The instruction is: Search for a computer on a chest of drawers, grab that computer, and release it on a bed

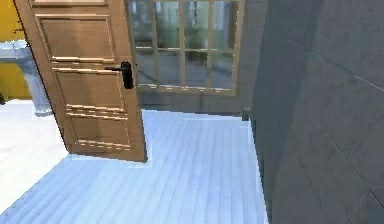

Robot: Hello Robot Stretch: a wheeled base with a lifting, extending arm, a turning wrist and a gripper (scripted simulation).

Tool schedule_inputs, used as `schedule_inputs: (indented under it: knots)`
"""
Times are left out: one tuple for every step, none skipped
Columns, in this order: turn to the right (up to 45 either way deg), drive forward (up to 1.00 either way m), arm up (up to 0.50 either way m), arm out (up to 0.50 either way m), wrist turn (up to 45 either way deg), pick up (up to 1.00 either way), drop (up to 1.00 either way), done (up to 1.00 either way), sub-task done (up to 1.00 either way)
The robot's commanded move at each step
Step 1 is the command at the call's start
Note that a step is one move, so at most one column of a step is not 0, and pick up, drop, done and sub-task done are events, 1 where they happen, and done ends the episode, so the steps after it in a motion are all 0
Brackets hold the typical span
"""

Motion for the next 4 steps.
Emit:
schedule_inputs:
  knots:
    - [0.0, 0.05, 0.0, 0.0, 0.0, 0.0, 0.0, 0.0, 0.0]
    - [-45.0, 0.0, 0.0, 0.0, 0.0, 0.0, 0.0, 0.0, 0.0]
    - [-9.0, 0.0, 0.0, 0.0, 0.0, 0.0, 0.0, 0.0, 0.0]
    - [0.0, 0.55, 0.0, 0.0, 0.0, 0.0, 0.0, 0.0, 0.0]
